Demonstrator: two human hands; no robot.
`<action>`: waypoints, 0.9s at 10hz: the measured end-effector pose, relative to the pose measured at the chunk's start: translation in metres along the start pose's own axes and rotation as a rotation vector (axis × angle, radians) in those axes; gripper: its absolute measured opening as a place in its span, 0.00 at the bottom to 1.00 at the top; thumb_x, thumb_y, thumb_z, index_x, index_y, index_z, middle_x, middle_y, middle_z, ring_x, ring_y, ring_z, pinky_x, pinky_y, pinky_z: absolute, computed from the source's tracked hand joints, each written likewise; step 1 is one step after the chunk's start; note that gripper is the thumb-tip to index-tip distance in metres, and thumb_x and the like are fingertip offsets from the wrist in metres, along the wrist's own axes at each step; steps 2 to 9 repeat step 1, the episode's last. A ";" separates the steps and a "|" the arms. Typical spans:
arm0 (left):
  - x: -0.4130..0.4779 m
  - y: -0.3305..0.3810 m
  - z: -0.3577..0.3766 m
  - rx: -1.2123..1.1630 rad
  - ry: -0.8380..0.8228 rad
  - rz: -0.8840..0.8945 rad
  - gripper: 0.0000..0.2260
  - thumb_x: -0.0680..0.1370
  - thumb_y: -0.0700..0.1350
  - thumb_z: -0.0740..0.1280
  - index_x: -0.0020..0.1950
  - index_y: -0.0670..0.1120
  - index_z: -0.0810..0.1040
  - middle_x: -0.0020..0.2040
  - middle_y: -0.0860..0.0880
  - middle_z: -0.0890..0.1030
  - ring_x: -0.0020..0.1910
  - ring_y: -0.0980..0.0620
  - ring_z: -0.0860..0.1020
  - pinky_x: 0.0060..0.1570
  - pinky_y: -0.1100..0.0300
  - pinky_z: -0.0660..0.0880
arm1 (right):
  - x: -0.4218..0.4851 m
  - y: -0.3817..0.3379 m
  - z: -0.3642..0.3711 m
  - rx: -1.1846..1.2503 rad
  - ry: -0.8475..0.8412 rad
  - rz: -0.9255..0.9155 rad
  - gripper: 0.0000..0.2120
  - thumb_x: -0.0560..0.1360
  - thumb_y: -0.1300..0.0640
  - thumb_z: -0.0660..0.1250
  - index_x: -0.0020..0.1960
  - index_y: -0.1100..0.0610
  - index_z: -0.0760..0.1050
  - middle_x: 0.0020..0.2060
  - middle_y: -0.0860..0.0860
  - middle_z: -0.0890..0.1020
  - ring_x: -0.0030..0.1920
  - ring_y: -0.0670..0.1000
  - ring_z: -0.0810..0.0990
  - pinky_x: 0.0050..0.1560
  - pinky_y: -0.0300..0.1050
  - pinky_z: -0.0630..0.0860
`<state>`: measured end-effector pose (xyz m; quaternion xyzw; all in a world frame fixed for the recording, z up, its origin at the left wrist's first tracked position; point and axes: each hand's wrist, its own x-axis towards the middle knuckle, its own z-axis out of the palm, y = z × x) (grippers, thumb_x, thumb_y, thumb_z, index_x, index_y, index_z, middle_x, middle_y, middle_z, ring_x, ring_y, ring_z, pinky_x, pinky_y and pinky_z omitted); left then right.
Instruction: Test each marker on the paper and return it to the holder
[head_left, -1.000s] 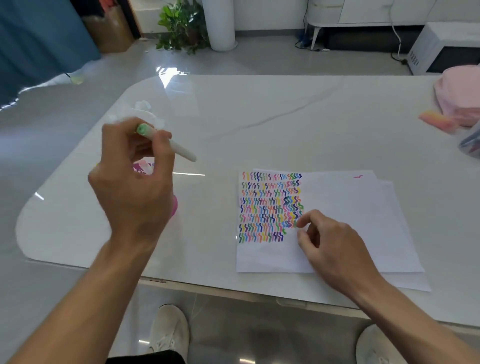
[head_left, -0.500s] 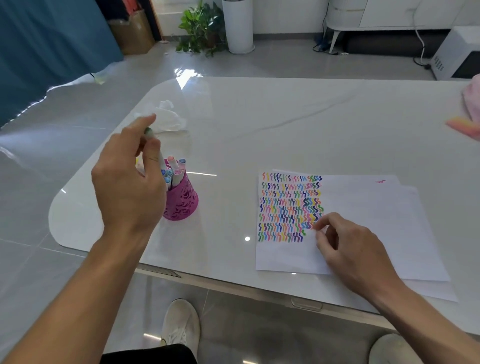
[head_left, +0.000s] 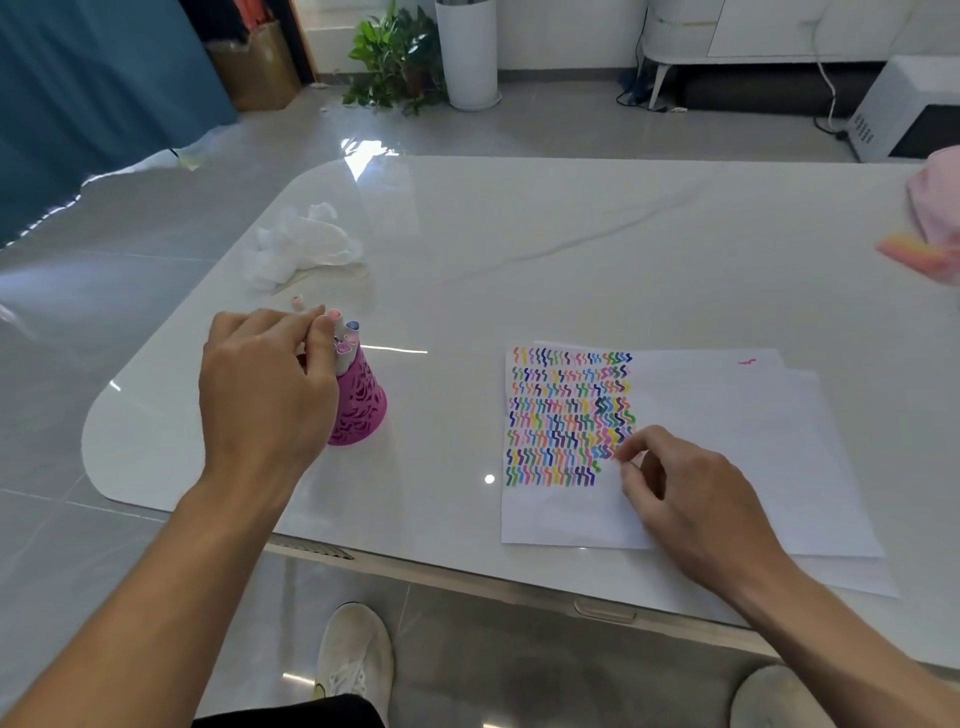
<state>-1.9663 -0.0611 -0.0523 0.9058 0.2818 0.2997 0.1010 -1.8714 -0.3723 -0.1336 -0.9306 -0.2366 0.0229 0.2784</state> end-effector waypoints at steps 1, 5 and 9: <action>-0.004 0.007 0.000 -0.058 0.077 0.053 0.15 0.83 0.47 0.62 0.66 0.44 0.80 0.59 0.44 0.82 0.61 0.45 0.72 0.61 0.53 0.70 | -0.001 0.000 0.001 0.031 0.009 0.004 0.02 0.79 0.54 0.68 0.49 0.48 0.76 0.31 0.41 0.75 0.35 0.50 0.77 0.37 0.50 0.75; -0.004 0.007 0.000 -0.058 0.077 0.053 0.15 0.83 0.47 0.62 0.66 0.44 0.80 0.59 0.44 0.82 0.61 0.45 0.72 0.61 0.53 0.70 | -0.001 0.000 0.001 0.031 0.009 0.004 0.02 0.79 0.54 0.68 0.49 0.48 0.76 0.31 0.41 0.75 0.35 0.50 0.77 0.37 0.50 0.75; -0.004 0.007 0.000 -0.058 0.077 0.053 0.15 0.83 0.47 0.62 0.66 0.44 0.80 0.59 0.44 0.82 0.61 0.45 0.72 0.61 0.53 0.70 | -0.001 0.000 0.001 0.031 0.009 0.004 0.02 0.79 0.54 0.68 0.49 0.48 0.76 0.31 0.41 0.75 0.35 0.50 0.77 0.37 0.50 0.75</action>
